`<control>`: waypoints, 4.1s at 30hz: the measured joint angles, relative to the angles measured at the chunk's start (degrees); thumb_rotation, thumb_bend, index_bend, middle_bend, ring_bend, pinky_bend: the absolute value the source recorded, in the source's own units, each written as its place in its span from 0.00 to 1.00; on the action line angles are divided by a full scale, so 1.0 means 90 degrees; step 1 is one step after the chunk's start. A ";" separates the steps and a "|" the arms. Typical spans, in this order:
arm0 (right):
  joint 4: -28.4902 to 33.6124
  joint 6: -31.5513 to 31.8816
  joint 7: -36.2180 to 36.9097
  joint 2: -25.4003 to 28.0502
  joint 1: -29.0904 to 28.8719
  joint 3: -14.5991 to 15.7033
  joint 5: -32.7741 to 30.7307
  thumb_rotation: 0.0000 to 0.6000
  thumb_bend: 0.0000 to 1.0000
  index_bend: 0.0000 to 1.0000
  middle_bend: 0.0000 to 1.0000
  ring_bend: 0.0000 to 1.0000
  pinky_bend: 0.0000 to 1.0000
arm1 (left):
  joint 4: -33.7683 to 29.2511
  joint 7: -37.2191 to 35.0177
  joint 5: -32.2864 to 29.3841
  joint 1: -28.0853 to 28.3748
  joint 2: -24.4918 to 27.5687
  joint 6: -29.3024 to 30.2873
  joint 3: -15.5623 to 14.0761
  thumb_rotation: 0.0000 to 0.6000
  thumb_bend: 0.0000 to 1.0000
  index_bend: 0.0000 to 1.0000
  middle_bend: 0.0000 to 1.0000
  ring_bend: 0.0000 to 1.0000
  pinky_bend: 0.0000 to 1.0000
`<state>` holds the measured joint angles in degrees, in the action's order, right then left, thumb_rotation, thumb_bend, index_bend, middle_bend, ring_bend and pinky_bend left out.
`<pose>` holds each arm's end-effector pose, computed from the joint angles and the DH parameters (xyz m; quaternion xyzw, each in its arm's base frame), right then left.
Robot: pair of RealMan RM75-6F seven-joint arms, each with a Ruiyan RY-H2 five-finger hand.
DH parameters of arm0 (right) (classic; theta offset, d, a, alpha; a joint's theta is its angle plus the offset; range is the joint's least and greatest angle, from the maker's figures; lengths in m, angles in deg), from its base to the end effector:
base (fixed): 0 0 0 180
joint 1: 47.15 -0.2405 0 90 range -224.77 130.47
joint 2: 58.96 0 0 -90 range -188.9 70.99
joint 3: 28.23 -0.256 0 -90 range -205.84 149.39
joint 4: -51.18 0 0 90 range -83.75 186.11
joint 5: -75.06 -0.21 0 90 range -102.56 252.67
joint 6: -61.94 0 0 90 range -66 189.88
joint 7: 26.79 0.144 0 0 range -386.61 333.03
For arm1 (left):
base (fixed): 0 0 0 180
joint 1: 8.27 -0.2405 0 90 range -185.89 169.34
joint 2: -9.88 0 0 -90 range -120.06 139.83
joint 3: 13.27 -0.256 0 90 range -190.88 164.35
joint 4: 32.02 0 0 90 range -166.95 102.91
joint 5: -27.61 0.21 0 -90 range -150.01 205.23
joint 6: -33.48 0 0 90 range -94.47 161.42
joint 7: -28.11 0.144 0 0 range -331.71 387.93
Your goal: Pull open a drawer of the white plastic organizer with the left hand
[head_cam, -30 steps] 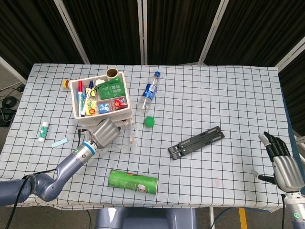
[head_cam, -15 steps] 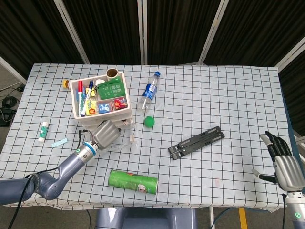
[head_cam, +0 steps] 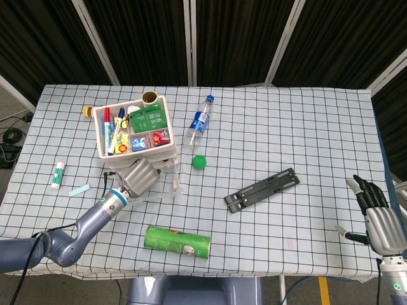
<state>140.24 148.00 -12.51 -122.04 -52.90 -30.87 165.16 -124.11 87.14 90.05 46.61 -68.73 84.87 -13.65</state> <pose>-0.3107 -0.1857 0.1680 0.5808 -0.4159 0.4573 0.5297 -0.1219 0.3433 0.0029 -0.8837 0.0033 -0.1677 0.4370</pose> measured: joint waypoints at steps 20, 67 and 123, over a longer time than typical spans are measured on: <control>0.0018 -0.0004 0.0066 0.0029 0.0000 -0.0004 0.0009 1.00 0.01 0.00 0.00 0.00 0.00 | 0.0313 0.0064 -0.0180 0.0083 -0.0281 0.0052 -0.0095 1.00 0.34 0.58 1.00 0.98 0.88; 0.0157 0.0174 -0.0150 0.0017 0.0056 0.0085 0.0266 1.00 0.01 0.00 0.00 0.00 0.00 | -0.1491 -0.0863 0.1440 -0.1013 0.1077 0.2043 -0.0410 1.00 0.57 0.60 1.00 0.98 0.88; 0.0157 0.0016 -0.0794 -0.0240 0.0026 0.0220 0.0351 1.00 0.01 0.00 0.00 0.00 0.00 | 0.2806 -0.5599 0.2584 -0.4137 -0.1039 0.4833 0.0148 1.00 0.04 0.37 0.82 0.70 0.59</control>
<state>141.65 148.14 -19.66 -124.20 -52.67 -28.89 168.32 -98.86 36.75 113.31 9.37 -78.08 128.36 -12.32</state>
